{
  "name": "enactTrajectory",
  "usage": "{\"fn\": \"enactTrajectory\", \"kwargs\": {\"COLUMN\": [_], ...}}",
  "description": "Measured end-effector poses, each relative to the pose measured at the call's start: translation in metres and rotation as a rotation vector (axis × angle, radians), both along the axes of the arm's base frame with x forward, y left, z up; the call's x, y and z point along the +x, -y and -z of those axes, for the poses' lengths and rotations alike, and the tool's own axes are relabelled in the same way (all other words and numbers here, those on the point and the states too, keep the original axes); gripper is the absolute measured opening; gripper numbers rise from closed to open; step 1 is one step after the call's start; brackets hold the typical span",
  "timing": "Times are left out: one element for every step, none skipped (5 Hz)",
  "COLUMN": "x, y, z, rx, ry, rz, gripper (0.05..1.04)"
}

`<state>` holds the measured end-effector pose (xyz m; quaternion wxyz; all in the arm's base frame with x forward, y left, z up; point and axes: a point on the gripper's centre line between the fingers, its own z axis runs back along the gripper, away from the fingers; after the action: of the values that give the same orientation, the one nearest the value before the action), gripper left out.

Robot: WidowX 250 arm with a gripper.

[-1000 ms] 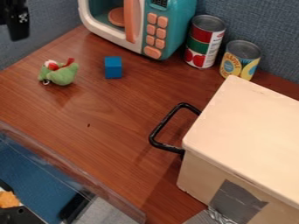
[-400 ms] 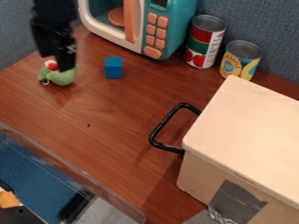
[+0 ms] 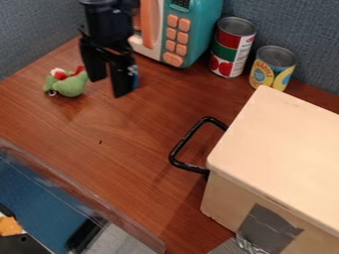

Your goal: Opened the drawer

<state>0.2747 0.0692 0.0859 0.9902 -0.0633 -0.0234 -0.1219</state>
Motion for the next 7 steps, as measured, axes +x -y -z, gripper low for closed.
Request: {"fn": "enactTrajectory", "kwargs": {"x": [0.006, 0.007, 0.006, 0.008, 0.010, 0.011, 0.015], "y": [0.024, 0.045, 0.066, 0.081, 0.086, 0.096, 0.100], "z": [0.003, 0.013, 0.018, 0.023, 0.031, 0.039, 0.041], "rx": [-0.043, -0.087, -0.109, -0.124, -0.154, -0.174, -0.182], "ry": [-0.010, -0.039, -0.056, -0.059, -0.074, -0.094, -0.083], "rz": [-0.015, -0.019, 0.001, 0.009, -0.018, -0.035, -0.055], "gripper": [1.001, 1.001, 1.001, 1.001, 1.001, 1.001, 1.001]}}
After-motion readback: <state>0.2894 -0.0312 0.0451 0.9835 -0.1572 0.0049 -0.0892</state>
